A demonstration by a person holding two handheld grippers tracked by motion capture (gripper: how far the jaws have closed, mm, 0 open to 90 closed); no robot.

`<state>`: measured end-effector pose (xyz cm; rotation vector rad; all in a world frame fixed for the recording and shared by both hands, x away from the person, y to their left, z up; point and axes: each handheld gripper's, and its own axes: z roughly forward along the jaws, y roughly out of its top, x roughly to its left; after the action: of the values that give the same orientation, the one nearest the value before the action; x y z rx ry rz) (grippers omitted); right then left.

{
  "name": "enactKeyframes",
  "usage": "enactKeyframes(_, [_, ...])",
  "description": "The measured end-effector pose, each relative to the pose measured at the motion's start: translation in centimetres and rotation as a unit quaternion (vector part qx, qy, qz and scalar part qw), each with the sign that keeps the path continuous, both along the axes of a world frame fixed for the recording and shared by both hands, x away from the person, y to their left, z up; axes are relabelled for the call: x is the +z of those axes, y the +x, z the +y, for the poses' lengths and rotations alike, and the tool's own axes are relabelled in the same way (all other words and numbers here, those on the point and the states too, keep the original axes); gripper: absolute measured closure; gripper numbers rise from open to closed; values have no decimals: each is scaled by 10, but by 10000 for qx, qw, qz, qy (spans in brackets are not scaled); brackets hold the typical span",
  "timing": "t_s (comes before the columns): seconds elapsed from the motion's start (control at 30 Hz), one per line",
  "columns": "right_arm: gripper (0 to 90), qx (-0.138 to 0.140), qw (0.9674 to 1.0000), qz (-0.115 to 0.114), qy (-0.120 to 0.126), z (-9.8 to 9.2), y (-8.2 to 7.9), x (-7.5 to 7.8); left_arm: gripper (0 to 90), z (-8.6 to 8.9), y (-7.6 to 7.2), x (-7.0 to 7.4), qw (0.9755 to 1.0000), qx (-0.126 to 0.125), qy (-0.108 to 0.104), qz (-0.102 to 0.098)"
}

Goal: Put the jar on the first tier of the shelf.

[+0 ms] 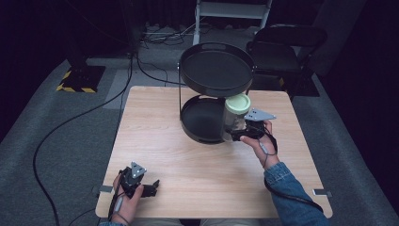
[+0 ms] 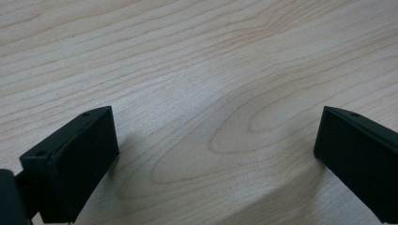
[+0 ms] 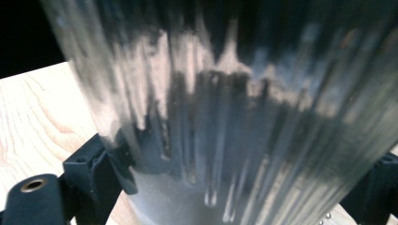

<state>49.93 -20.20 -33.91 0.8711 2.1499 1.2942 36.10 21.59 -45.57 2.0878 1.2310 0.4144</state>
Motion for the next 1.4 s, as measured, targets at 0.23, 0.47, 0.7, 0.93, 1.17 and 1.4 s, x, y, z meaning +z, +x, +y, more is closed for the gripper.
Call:
enactKeyframes(0.23, [110, 81, 10000, -21, -23, 11, 14, -1, 0, 0, 0, 0, 10000, -2, 2, 1])
enactKeyframes(0.47, [111, 79, 10000, -43, 16, 23, 30, -2, 0, 0, 0, 0, 10000, -2, 4, -1])
enactKeyframes(0.7, [111, 37, 9999, -42, 83, 32, 46, -5, 0, 0, 0, 0, 10000, -4, 10, -5])
enactKeyframes(0.93, [110, 47, 9999, -44, 106, 43, 60, -10, 0, 0, 0, 0, 10000, -5, 12, -4])
enactKeyframes(1.17, [110, -3, 9996, 18, 273, 49, 71, -18, 0, 0, 0, 0, 10000, -5, 11, -2])
enactKeyframes(1.4, [110, 5, 9996, 44, 292, 55, 79, -27, 0, 0, 0, 0, 10000, -5, 12, -2])
